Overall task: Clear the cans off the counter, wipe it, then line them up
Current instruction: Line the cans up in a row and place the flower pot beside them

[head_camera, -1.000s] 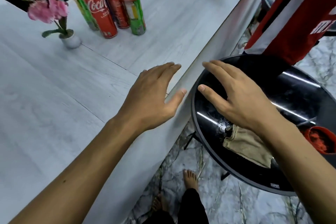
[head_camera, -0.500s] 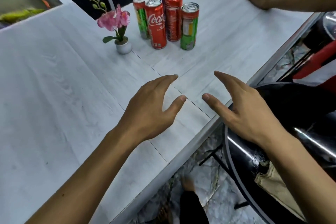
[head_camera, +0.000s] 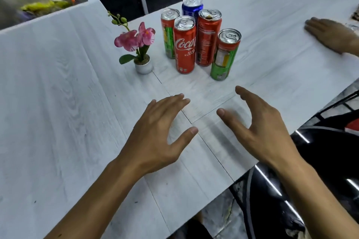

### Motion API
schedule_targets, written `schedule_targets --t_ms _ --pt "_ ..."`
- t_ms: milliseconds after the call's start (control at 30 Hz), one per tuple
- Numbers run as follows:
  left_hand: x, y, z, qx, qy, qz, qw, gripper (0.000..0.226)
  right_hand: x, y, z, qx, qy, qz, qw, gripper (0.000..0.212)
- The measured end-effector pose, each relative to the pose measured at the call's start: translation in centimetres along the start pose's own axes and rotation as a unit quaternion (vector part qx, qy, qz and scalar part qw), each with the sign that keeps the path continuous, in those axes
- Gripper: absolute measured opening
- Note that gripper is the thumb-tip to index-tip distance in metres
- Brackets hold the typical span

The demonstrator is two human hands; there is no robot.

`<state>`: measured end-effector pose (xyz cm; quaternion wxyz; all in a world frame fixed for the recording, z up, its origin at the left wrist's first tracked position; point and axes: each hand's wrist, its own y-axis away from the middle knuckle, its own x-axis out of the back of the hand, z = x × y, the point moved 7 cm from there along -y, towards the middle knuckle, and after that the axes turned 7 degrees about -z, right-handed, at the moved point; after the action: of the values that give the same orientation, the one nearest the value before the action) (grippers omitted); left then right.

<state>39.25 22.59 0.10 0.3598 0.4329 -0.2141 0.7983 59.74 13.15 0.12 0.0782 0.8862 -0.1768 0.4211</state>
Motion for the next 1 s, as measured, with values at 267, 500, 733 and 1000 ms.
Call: schedule_targets --t_ms 267,500,733,1000 --pt "0.1 -2.4 -1.5 0.014 0.011 0.016 1.000 0.067 0.1 -5.9 1.3 -0.008 -0.008 0.008 1.000 0.092" --pt "-0.7 -4.1 -2.1 0.017 0.021 0.017 1.000 0.067 0.3 -10.1 2.3 -0.009 -0.029 0.019 0.999 0.096" --pt "-1.3 -5.4 -2.6 0.011 0.033 0.032 0.999 0.066 -0.2 -13.3 2.6 0.019 -0.075 0.021 0.997 0.090" --pt "-2.2 -6.2 -3.1 0.008 0.019 0.026 0.999 0.067 -0.8 -15.3 2.7 0.053 -0.119 0.036 0.991 0.081"
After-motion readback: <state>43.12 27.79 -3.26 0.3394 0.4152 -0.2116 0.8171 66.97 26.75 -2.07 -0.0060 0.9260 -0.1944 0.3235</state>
